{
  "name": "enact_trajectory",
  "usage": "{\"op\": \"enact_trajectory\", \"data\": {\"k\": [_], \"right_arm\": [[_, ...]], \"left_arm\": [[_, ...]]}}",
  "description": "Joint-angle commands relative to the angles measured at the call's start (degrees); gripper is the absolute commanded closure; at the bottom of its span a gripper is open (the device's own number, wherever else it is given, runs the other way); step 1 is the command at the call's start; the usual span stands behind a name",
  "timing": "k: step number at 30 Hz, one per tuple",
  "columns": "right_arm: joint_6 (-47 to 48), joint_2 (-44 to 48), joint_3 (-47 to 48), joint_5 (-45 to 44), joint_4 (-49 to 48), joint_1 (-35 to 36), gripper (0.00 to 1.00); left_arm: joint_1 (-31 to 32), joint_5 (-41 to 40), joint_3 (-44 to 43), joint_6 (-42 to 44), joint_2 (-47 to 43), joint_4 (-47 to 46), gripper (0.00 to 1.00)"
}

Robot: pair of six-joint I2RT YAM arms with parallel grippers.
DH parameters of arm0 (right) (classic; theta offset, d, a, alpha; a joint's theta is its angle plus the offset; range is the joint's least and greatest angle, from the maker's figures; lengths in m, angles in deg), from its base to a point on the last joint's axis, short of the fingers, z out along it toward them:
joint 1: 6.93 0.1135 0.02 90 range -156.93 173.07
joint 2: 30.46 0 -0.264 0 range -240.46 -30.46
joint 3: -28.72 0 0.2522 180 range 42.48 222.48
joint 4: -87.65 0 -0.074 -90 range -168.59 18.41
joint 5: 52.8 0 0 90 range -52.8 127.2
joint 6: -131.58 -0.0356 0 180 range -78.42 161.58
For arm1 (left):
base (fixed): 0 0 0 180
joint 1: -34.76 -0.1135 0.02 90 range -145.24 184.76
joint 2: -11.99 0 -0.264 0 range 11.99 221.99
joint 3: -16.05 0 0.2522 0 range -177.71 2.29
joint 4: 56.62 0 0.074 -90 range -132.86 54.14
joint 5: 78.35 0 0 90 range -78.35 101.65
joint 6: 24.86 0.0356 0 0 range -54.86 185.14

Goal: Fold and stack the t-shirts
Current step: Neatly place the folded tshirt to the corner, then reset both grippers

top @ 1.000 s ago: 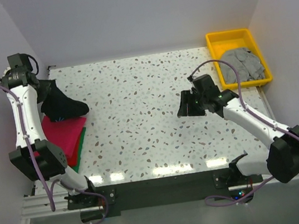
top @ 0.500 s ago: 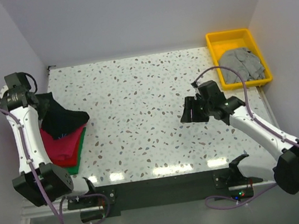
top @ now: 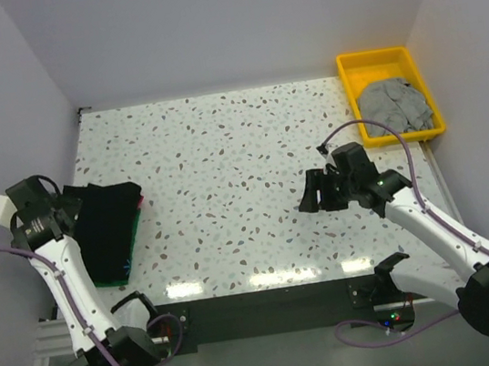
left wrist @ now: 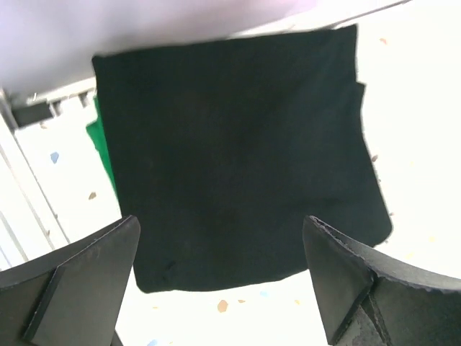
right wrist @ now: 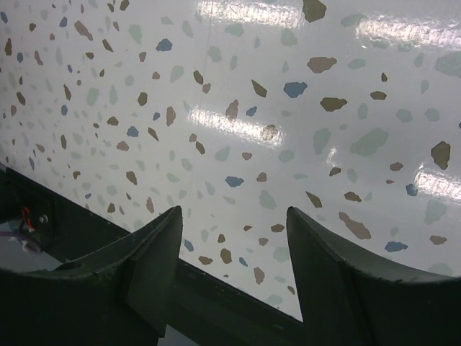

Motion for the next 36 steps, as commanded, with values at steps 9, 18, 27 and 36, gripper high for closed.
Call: {"op": "enact_trajectory", "data": {"k": [9, 18, 27, 36], "right_arm": [[0.7, 2.4, 1.4, 1.5, 0.7, 0.2, 0.32], [0.1, 3.1, 2.1, 1.0, -0.2, 0.3, 0.18], [0.9, 4.6, 2.8, -2.5, 0.7, 0.2, 0.01], [0.8, 7.1, 2.7, -5.0, 1.1, 0.3, 0.01]], "left_arm": [[0.3, 15.9, 3.2, 8.2, -5.7, -12.4, 0.0], [19.8, 17.9, 7.0, 4.3, -9.0, -18.6, 0.0], [46.1, 11.0, 13.2, 2.8, -7.6, -26.6, 0.0], [68.4, 3.9, 21.3, 1.3, -3.3, -35.4, 0.0]]}}
